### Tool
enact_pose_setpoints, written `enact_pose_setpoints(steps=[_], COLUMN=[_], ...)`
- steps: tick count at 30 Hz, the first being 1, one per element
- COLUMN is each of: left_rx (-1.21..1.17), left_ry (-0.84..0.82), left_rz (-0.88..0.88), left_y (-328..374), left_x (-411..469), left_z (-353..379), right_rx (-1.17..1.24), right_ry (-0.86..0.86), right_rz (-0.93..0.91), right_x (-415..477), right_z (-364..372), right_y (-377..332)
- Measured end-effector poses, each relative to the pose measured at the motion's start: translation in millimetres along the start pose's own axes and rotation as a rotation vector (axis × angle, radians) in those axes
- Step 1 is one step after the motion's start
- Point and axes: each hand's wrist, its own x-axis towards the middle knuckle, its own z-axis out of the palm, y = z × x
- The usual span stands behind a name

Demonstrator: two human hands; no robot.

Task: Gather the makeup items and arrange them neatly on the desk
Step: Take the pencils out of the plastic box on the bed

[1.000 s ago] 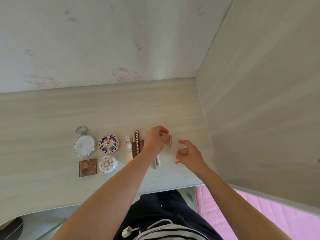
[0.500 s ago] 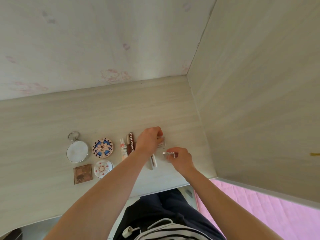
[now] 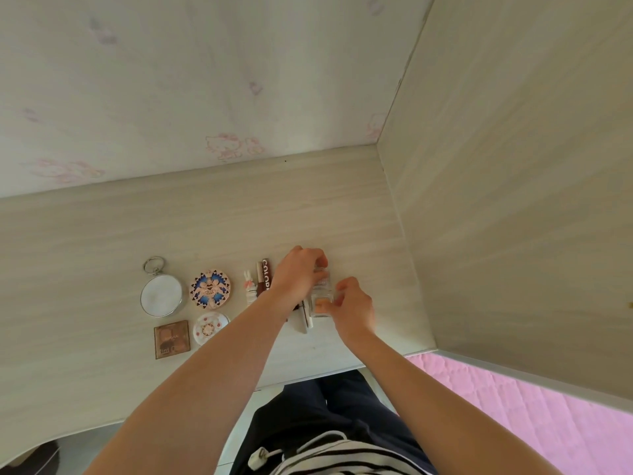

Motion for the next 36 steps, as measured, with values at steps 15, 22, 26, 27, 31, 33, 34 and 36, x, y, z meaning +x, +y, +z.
enact_pose_setpoints(steps=[15,22,26,27,31,33,34,36], left_rx=[-0.004,0.167,0.25,0.27,0.372,0.435,0.465,0.514], left_ry=[0.214,0.302,0.295,0.295,0.263,0.215,0.186,0.139], left_rz=[0.082,0.219,0.322,0.353,0.495,0.552,0.582,0.641], left_y=[-11.8,-16.4,-21.1,-22.9,-33.4,-39.5,-41.9,-45.9], left_x=[-28.1,-63.1,-77.8,-82.2,-96.0,-102.1,-105.1,-111.6], left_z=[-1.9,1.0,8.5,10.6,18.1,22.9,24.5,27.2], right_rx=[-0.117,-0.309,-0.35,-0.348,-0.326,-0.314,-0.31,-0.306], right_ry=[-0.082,-0.042,0.047,0.074,0.205,0.28,0.317,0.354], right_rz=[-0.125,-0.256,-0.276,-0.283,-0.306,-0.307,-0.304,-0.26], right_x=[-8.1,-26.8,-39.1,-43.0,-64.6,-78.2,-85.2,-100.7], right_z=[-29.1,-39.1,-28.4,-23.2,3.0,16.9,22.9,32.0], right_y=[7.2,12.5,20.7,23.7,31.9,35.9,38.3,45.3])
